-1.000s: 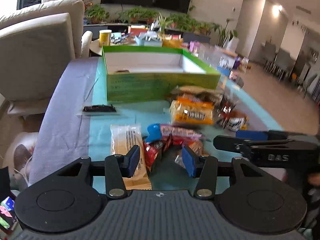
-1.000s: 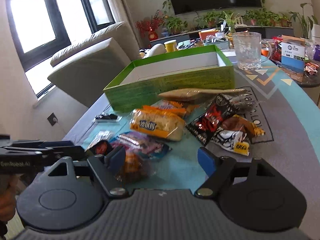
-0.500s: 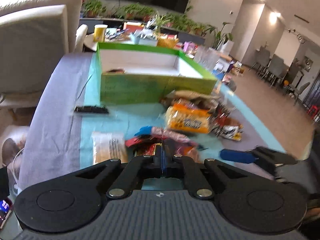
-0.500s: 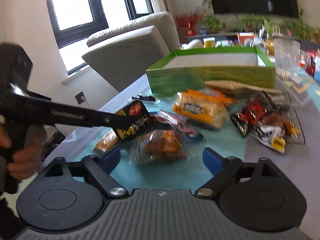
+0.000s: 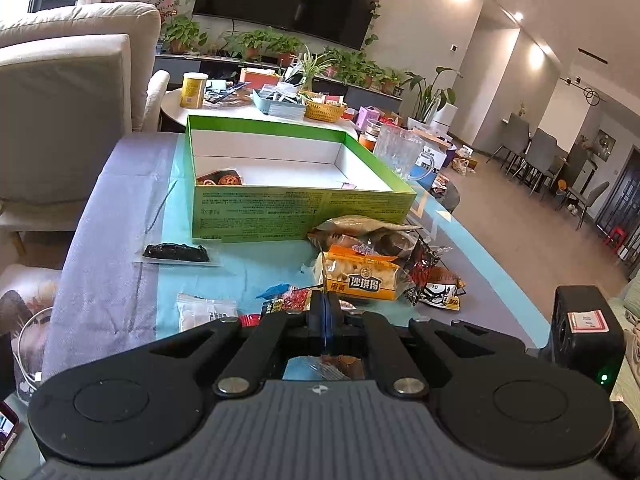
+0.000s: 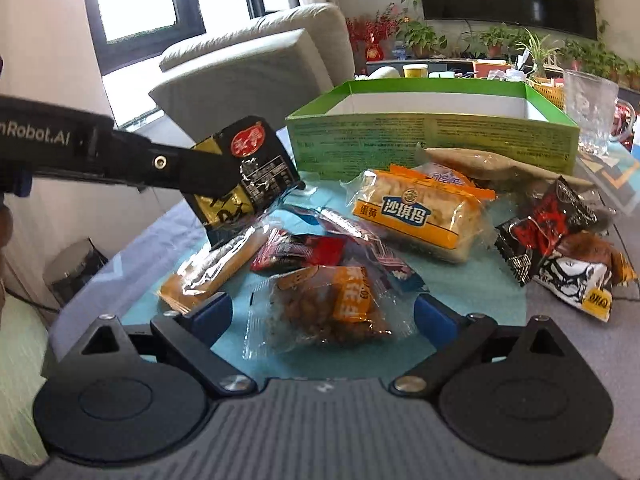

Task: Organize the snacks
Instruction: 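Grasp the black-and-yellow packet with the left tool, then grasp the clear bag of brown snacks with the right tool while the left tool holds its packet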

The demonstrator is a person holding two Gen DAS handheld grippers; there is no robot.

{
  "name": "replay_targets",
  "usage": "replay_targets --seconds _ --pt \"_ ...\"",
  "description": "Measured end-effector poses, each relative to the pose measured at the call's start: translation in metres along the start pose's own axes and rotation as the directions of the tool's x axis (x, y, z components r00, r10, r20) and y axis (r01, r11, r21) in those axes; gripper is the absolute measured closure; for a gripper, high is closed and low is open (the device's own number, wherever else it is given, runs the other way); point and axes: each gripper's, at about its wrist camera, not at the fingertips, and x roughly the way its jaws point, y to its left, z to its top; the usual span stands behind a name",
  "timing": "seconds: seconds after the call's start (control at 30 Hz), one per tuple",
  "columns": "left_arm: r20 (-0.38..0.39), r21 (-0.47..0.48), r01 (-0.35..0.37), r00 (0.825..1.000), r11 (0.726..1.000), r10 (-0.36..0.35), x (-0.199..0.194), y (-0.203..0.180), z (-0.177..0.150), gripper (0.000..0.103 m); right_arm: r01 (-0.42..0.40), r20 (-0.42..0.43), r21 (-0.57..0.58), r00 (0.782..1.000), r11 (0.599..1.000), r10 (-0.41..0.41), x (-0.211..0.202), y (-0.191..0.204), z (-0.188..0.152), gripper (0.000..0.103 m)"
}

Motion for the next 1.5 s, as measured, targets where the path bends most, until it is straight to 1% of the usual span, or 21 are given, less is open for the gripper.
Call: replay_targets --seconds 0.13,0.27,0.3,0.5,0.63,0.73,0.8,0.9,0.97,1.0,1.03,1.07,1.13,1.2,1.3,1.37,1.43,1.5 --pt "0.006 -0.003 -0.003 1.000 1.000 0.003 -0.001 0.002 0.000 0.102 0.043 -0.013 -0.053 0.999 0.998 -0.044 -0.002 0.003 -0.001 0.053" --pt "0.006 -0.013 -0.022 1.000 1.000 0.022 -0.002 0.006 0.000 0.102 0.067 0.010 0.017 0.998 0.998 -0.067 -0.014 -0.008 0.001 0.053" --pt "0.005 -0.016 -0.026 1.000 1.000 0.026 -0.002 0.007 0.000 0.102 0.068 0.021 0.034 0.997 0.997 -0.069 -0.019 -0.011 0.001 0.053" --pt "0.009 -0.014 -0.034 0.999 0.999 0.035 -0.002 0.005 0.002 0.102 0.101 0.082 0.047 0.991 0.994 -0.105 -0.045 -0.017 0.005 0.053" --pt "0.024 0.004 -0.031 0.999 1.000 0.030 -0.005 0.000 0.005 0.102 0.107 0.140 0.061 0.983 0.992 -0.115 -0.058 -0.019 0.018 0.053" --pt "0.041 0.017 -0.034 0.999 0.999 0.034 -0.007 -0.004 0.010 0.102 0.117 0.183 0.053 0.975 0.992 -0.125 -0.064 -0.018 0.025 0.054" --pt "0.056 0.021 -0.036 0.998 0.999 0.035 -0.008 -0.006 0.013 0.102 0.124 0.188 0.045 0.973 0.991 -0.131 -0.063 -0.019 0.028 0.054" --pt "0.075 0.023 -0.040 0.996 0.999 0.038 -0.010 -0.006 0.015 0.102 0.118 0.161 0.057 0.979 0.991 -0.126 -0.058 -0.025 0.027 0.053" --pt "0.082 0.025 -0.054 0.995 0.998 0.051 -0.011 -0.005 0.016 0.102 0.085 0.130 0.090 0.987 0.992 -0.096 -0.056 -0.031 0.020 0.052" --pt "0.080 0.021 -0.054 0.995 0.998 0.053 -0.011 -0.004 0.016 0.102 0.065 0.105 0.101 0.992 0.993 -0.075 -0.054 -0.033 0.016 0.039" --pt "0.076 0.014 -0.053 0.996 0.998 0.052 -0.010 -0.003 0.017 0.102 0.051 0.079 0.106 0.995 0.993 -0.060 -0.050 -0.034 0.011 0.037" --pt "0.075 0.008 -0.053 0.996 0.999 0.052 -0.010 -0.001 0.017 0.102 0.058 0.070 0.102 0.995 0.993 -0.065 -0.048 -0.033 0.006 0.037" --pt "0.076 0.009 -0.059 0.995 0.998 0.058 -0.010 -0.001 0.017 0.102 0.087 0.092 0.064 0.991 0.994 -0.093 -0.047 -0.029 -0.005 0.037" --pt "0.072 0.013 -0.059 0.996 0.998 0.058 -0.009 -0.001 0.017 0.102 0.097 0.078 0.040 0.992 0.995 -0.100 -0.043 -0.026 -0.011 0.037" --pt "0.066 0.019 -0.059 0.996 0.998 0.057 -0.009 -0.001 0.015 0.102 0.074 0.030 0.086 0.997 0.994 -0.077 -0.037 -0.025 -0.015 0.037" --pt "0.058 0.017 -0.066 0.996 0.998 0.065 -0.008 0.001 0.013 0.102 0.053 0.024 0.111 0.998 0.992 -0.056 -0.034 -0.023 -0.017 0.037" --pt "0.049 0.006 -0.071 0.996 0.997 0.071 -0.007 0.003 0.012 0.102 0.062 0.025 0.089 0.998 0.994 -0.065 -0.030 -0.018 -0.019 0.037" --pt "0.051 -0.003 -0.076 0.996 0.997 0.076 -0.007 0.005 0.014 0.102 0.092 0.010 0.050 0.996 0.994 -0.093 -0.024 -0.013 -0.021 0.037"
